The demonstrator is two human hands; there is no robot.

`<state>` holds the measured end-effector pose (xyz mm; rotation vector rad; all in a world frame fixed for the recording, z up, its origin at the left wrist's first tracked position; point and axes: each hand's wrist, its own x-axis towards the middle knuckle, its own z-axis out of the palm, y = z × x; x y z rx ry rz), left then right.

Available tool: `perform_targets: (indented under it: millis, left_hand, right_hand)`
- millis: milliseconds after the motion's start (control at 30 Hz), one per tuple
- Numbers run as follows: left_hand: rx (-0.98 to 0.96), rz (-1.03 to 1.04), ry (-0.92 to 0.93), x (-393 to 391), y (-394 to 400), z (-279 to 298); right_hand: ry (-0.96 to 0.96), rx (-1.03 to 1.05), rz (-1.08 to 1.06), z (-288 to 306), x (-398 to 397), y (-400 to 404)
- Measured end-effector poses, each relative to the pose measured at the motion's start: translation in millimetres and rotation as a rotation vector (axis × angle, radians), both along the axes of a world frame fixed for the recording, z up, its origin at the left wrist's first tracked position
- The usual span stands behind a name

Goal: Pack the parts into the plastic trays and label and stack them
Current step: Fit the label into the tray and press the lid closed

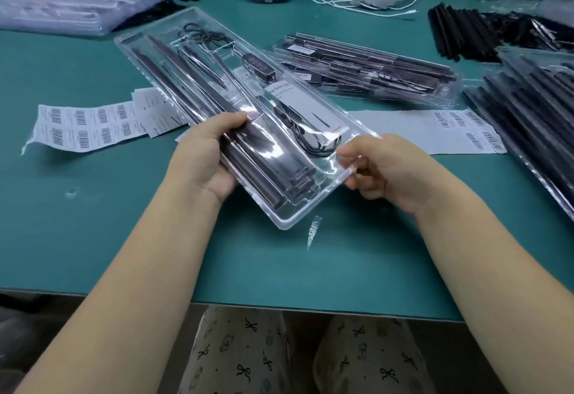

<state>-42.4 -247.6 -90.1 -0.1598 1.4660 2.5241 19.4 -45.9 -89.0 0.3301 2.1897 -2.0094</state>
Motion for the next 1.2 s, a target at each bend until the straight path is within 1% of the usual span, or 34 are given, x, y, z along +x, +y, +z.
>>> perform_targets:
  millis: [67, 233, 300, 433, 533, 667, 800, 933, 1033, 1200]
  left_hand:
    - [0.009, -0.007, 0.010, 0, 0, -1]
    - [0.037, -0.025, -0.056, -1, 2, 1]
    - [0.056, -0.036, -0.061, -1, 2, 1]
    - [0.090, -0.033, -0.052, -3, 3, 0]
    - [0.112, -0.040, -0.057, -4, 4, 0]
    - [0.104, -0.042, -0.056, -2, 5, 1]
    - [0.091, -0.033, -0.031, -2, 5, 1]
    - [0.091, -0.021, -0.024, -2, 4, 0]
    - [0.104, -0.014, -0.021, -2, 4, 0]
    - [0.067, 0.005, -0.007, -4, 5, 0]
  right_hand:
    - [0.018, -0.045, 0.000, -2, 0, -1]
    - [0.049, -0.201, -0.018, -8, -1, -6]
    - [0.060, -0.266, -0.065, -10, -3, -6]
    - [0.058, -0.302, -0.121, -8, -6, -5]
    - [0.049, -0.297, -0.119, -6, -5, -4]
    - [0.047, -0.309, -0.170, -6, -4, -6]
    - [0.060, -0.241, -0.207, -5, -5, -9]
    - [0.030, -0.191, -0.159, -5, -6, -9]
    - [0.025, -0.126, -0.062, -6, -4, -9]
    - [0.060, -0.228, -0.072, -5, -3, -12]
